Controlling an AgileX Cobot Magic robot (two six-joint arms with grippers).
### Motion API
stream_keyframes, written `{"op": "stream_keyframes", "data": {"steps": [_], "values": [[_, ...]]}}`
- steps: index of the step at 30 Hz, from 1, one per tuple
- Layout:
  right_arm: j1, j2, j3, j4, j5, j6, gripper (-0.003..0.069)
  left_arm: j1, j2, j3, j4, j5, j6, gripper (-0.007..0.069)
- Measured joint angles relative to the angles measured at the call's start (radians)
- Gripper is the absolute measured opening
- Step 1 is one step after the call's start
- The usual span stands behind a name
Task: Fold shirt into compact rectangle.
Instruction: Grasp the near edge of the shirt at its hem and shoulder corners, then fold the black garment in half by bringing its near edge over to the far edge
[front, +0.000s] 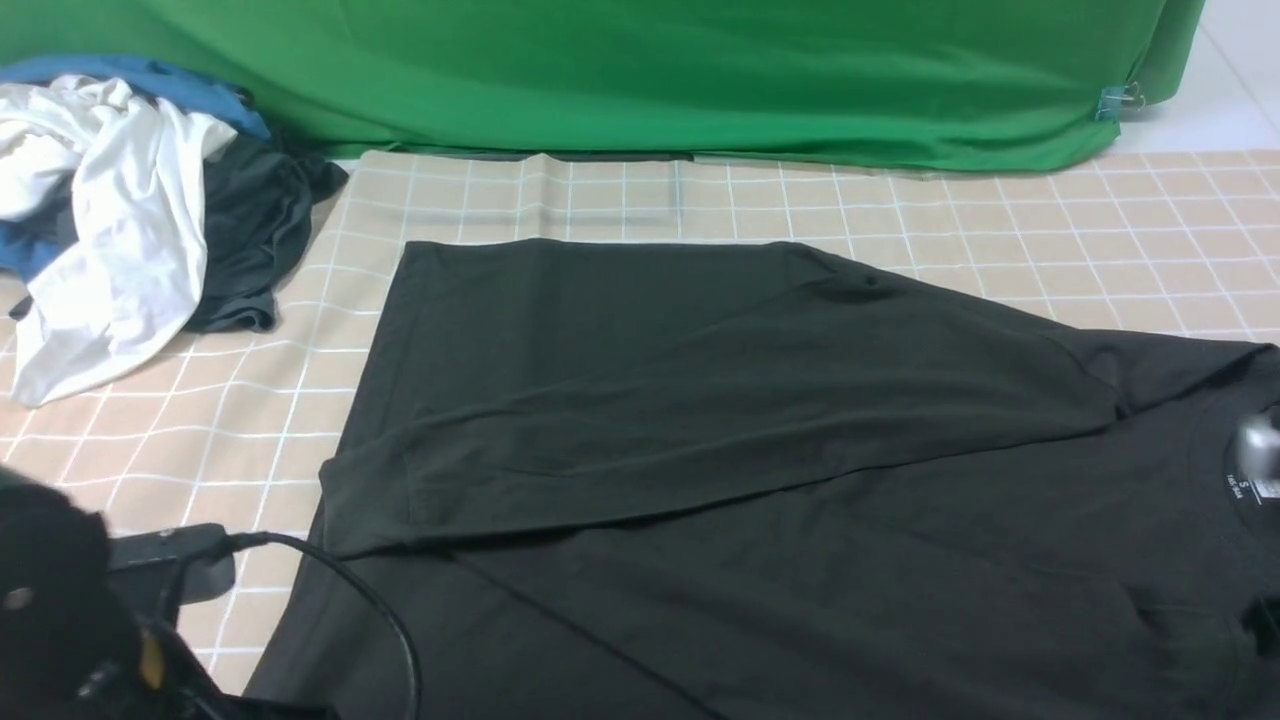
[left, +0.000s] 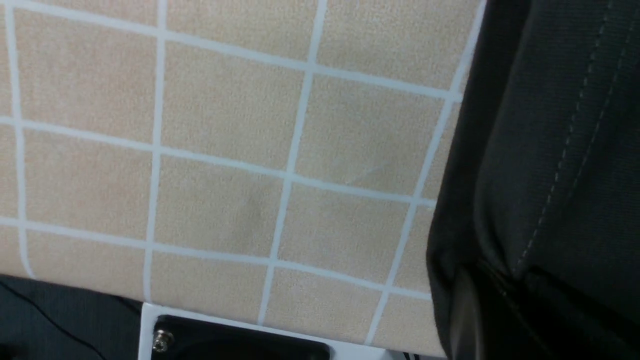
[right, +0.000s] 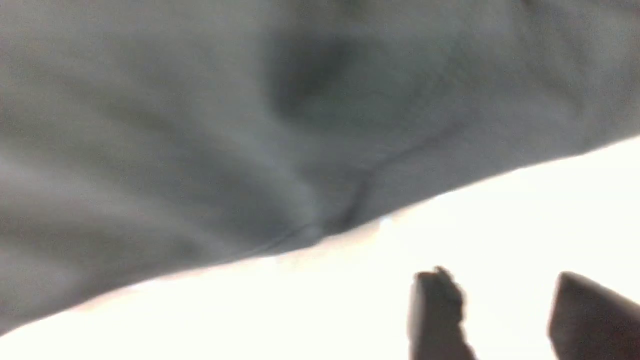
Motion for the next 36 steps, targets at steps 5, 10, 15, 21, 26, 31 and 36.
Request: {"op": "stream_keyframes", "data": {"steps": [5, 10, 15, 21, 26, 31, 36], "values": [[0.000, 0.042, 0.100, 0.012, -0.166, 0.043, 0.0554, 0.000, -0.040, 0.000, 0.000, -0.003, 0.000, 0.0029], [0.000, 0.123, 0.126, 0.021, -0.279, 0.088, 0.0582, 0.000, -0.042, 0.000, 0.000, -0.003, 0.006, 0.0029], [0.000, 0.143, 0.123, 0.054, -0.294, 0.088, 0.0395, 0.000, -0.042, 0.000, 0.001, -0.009, 0.011, 0.0029], [0.001, 0.145, 0.111, 0.090, -0.306, 0.057, 0.0064, 0.000, -0.042, 0.000, -0.007, -0.013, 0.011, 0.0029], [0.001, 0.121, 0.078, 0.059, -0.258, 0.030, 0.0059, 0.000, -0.042, -0.031, -0.007, 0.019, 0.010, 0.0029], [0.001, 0.020, 0.006, 0.042, -0.133, 0.003, 0.0059, 0.000, -0.037, -0.143, 0.042, 0.042, -0.023, 0.0029], [0.001, 0.015, -0.108, 0.037, -0.064, -0.031, 0.0058, 0.000, 0.019, -0.265, 0.108, 0.049, -0.056, 0.0029]]}}
